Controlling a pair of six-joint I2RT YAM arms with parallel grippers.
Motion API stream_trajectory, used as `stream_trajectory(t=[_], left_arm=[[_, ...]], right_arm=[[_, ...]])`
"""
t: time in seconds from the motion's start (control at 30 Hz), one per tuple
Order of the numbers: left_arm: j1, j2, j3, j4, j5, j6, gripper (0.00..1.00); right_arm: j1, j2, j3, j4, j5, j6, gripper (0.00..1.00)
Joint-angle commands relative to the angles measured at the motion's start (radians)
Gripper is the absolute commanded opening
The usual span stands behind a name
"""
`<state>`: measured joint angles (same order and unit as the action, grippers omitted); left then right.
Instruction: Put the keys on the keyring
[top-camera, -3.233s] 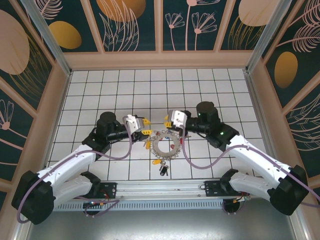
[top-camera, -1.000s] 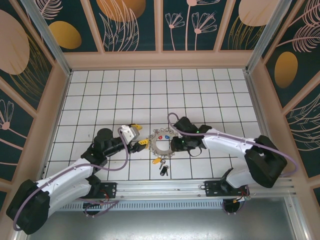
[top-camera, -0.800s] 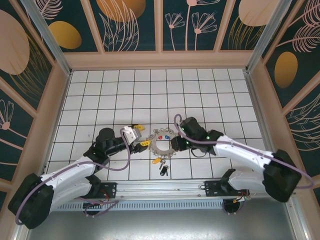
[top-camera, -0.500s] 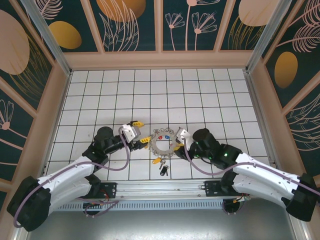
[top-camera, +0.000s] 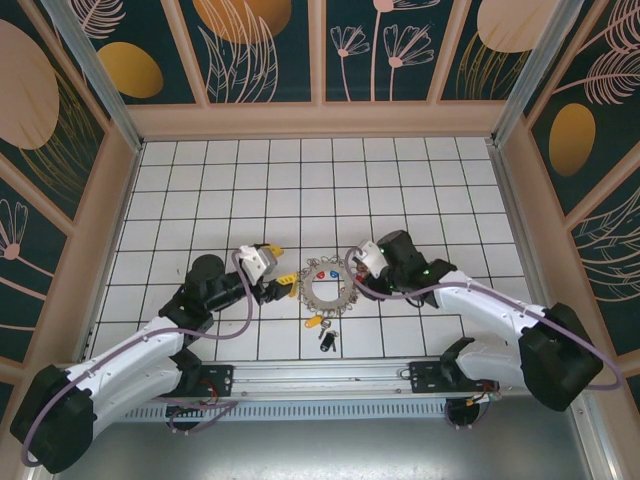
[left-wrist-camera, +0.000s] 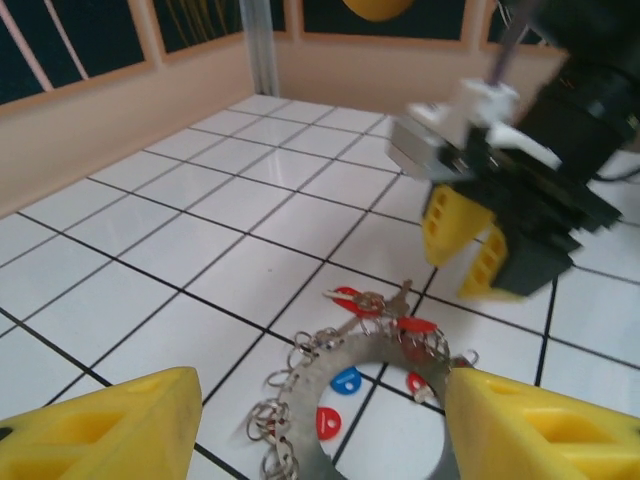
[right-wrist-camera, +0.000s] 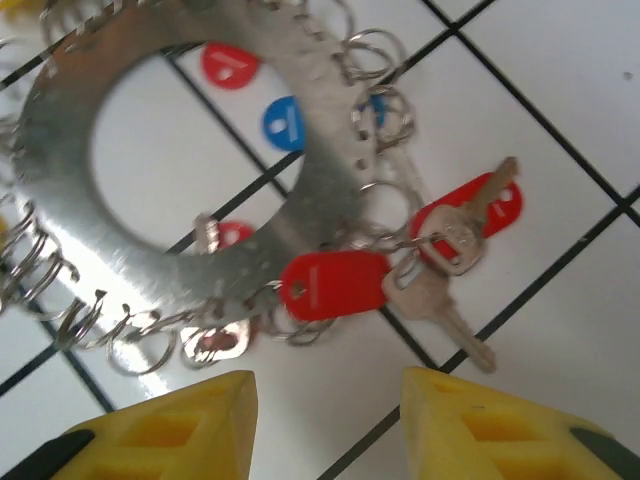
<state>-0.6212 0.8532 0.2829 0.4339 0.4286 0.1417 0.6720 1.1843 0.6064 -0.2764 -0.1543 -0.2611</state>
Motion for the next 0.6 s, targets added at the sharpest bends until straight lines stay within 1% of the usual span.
stream_trajectory(t=[0.0,0.07,0.13,0.17,0.3,0.33,0.43,0.57], left_arm=[[0.000,0.021,0.029,-0.068,0.099,0.140,0.66],[-0.002,0.051,0.032,-0.039,0.134,0.163,0.65],[-0.005,0.075,0.033,-0.018,0.160,0.183,0.65],[-0.007,0.087,0.033,-0.017,0.166,0.195,0.65],[-0.011,0.101,0.026,-0.020,0.142,0.215,0.64],[-0.011,0.098,0.023,-0.020,0.137,0.219,0.64],[-0.011,0.086,0.012,-0.014,0.110,0.218,0.64],[-0.011,0.068,0.003,-0.011,0.069,0.209,0.63]], right_arm=[[-0.008,0.018,0.076,-0.028,-0.121,0.032,0.43],[0.005,0.038,0.073,-0.037,-0.137,-0.058,0.43],[0.019,0.060,0.058,-0.049,-0.121,-0.138,0.45],[0.025,0.076,0.053,-0.050,-0.110,-0.157,0.48],[0.057,0.135,0.062,-0.018,-0.053,-0.129,0.51],[0.061,0.150,0.064,-0.010,-0.013,-0.117,0.51],[0.054,0.200,0.065,0.009,0.094,-0.095,0.50],[0.042,0.237,0.061,0.053,0.148,-0.096,0.49]])
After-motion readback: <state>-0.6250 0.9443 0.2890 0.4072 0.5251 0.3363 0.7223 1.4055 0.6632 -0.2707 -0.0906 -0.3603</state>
